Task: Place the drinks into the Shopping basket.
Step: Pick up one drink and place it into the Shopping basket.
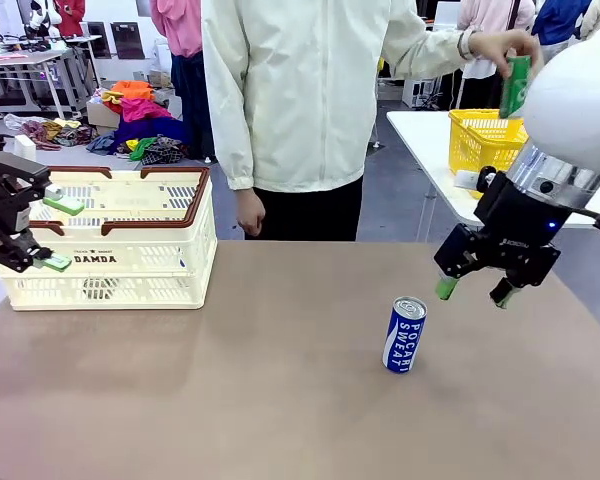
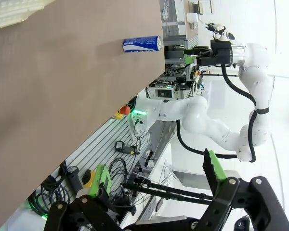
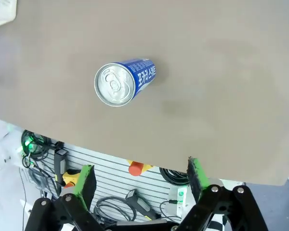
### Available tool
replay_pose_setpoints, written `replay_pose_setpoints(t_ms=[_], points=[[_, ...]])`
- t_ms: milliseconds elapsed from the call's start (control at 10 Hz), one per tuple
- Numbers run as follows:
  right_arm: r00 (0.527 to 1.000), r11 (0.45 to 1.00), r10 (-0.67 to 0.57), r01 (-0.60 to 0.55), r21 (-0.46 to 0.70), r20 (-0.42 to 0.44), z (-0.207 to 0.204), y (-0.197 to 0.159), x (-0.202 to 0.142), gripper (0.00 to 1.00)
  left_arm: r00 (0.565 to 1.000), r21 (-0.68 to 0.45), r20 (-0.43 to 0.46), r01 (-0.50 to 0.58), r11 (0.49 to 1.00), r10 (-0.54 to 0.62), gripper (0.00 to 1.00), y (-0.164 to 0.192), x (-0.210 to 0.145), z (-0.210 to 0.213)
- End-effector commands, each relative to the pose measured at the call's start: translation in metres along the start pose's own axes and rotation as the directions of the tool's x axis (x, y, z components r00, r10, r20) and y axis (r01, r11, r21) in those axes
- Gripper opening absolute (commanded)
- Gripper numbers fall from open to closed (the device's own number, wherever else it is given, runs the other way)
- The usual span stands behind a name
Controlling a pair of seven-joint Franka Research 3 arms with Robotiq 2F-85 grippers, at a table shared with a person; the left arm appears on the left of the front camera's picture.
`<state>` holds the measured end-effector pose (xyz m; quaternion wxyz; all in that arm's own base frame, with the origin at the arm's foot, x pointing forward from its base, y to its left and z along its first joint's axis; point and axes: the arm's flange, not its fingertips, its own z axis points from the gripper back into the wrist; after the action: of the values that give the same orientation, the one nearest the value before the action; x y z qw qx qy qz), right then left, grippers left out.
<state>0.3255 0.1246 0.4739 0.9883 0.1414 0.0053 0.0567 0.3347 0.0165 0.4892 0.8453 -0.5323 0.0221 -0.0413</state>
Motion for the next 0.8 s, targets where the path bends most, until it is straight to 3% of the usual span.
replay_pose_setpoints(t_ms=[0, 200, 300, 400, 500, 700], points=[[0.998, 0.993, 0.071, -0.070, -0.096, 0.001, -0.007, 0.023, -0.001, 1.00, 1.000, 0.001, -0.004, 0.001, 1.000, -0.001, 1.00, -0.001, -0.002, 0.003], [1.000, 0.957, -0.027, 0.021, -0.290, -0.016, -0.020, 0.078, 0.016, 1.00, 1.000, 0.001, -0.004, 0.001, 1.000, -0.001, 1.00, -0.001, -0.002, 0.003], [0.996, 0.935, -0.084, 0.081, -0.345, 0.006, -0.020, 0.085, 0.014, 1.00, 1.000, 0.001, -0.004, 0.001, 1.000, -0.001, 1.00, -0.001, -0.002, 0.003], [0.995, 0.976, -0.071, 0.084, -0.201, 0.071, 0.010, 0.037, -0.023, 1.00, 1.000, 0.001, -0.004, 0.001, 1.000, -0.001, 1.00, -0.001, -0.002, 0.003], [0.981, 0.995, -0.096, 0.096, 0.013, 0.170, 0.064, -0.036, -0.090, 1.00, 1.000, 0.001, -0.004, 0.001, 1.000, -0.001, 1.00, -0.001, -0.002, 0.003], [0.950, 0.965, -0.255, 0.263, -0.018, 0.182, 0.165, -0.113, -0.235, 1.00, 1.000, 0.001, -0.004, 0.001, 1.000, -0.001, 1.00, -0.001, -0.002, 0.003]])
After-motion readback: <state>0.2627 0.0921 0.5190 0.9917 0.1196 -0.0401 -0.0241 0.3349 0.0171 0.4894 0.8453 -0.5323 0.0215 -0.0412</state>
